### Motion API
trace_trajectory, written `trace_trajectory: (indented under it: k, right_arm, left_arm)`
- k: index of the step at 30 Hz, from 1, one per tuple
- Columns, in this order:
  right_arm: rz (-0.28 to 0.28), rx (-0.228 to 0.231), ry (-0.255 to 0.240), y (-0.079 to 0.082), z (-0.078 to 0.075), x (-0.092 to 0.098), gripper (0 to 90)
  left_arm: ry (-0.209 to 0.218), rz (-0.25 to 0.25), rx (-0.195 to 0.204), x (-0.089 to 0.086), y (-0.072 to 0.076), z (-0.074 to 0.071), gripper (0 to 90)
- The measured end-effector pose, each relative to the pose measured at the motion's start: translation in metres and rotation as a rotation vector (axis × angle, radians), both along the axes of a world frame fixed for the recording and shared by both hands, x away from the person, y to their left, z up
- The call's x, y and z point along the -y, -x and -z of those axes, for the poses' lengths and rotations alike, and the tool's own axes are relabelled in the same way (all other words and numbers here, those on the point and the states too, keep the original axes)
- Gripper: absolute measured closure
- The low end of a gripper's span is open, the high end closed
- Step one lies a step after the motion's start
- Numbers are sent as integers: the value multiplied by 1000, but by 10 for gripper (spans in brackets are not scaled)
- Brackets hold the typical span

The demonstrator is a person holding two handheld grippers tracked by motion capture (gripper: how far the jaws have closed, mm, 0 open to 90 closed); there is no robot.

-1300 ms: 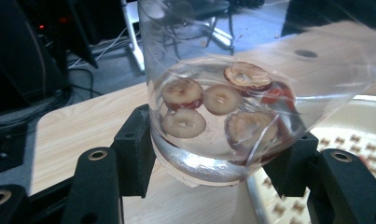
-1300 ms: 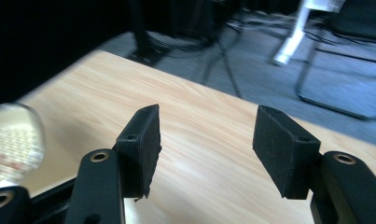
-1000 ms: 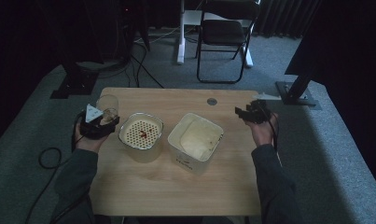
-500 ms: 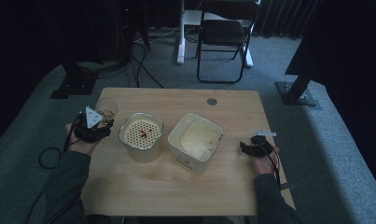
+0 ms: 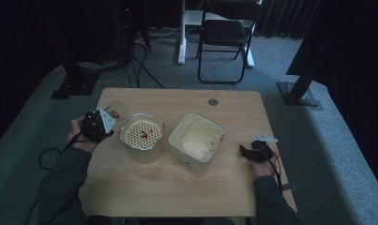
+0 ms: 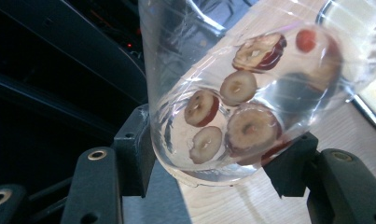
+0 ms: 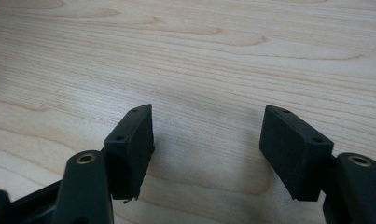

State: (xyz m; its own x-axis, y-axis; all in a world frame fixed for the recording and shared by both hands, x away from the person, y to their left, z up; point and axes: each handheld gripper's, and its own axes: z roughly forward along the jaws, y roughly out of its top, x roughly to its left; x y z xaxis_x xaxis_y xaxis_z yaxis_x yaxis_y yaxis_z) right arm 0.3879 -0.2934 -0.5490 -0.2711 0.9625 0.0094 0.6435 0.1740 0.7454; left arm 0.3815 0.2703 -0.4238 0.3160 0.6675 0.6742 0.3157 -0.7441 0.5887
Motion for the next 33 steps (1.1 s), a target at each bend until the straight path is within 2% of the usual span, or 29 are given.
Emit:
trace_trajectory:
  k: [4,10,13,16,17,18,19,22,26,33]
  right_arm:
    - [-3,-2,-1,0,0,0,331]
    - [-5,-1,0,0,0,0,332]
    - [-9,-2,0,0,0,0,332]
    - [-13,-1,0,0,0,-1,332]
    - [-13,-2,0,0,0,-1,332]
    - [-13,-2,0,0,0,-1,332]
    - [-13,-2,-1,0,0,-1,332]
    - [-13,-2,-1,0,0,-1,333]
    - [-14,-2,-1,0,0,-1,332]
    - [-14,-2,-1,0,0,-1,332]
  left_arm:
    - [-50,9,11,2,-2,-2,423]
    - [-162,26,25,5,-3,-6,422]
    - [-195,35,20,6,-4,-6,423]
    - [-249,40,22,8,-4,-6,423]
    - [-281,37,17,8,-4,-6,423]
    - [-281,37,17,8,-4,-6,423]
    - [-322,44,18,10,-4,-6,423]
    - [-382,48,29,13,-5,-6,424]
    - [-489,63,54,18,-3,-4,425]
    - [-615,84,91,25,-2,-4,425]
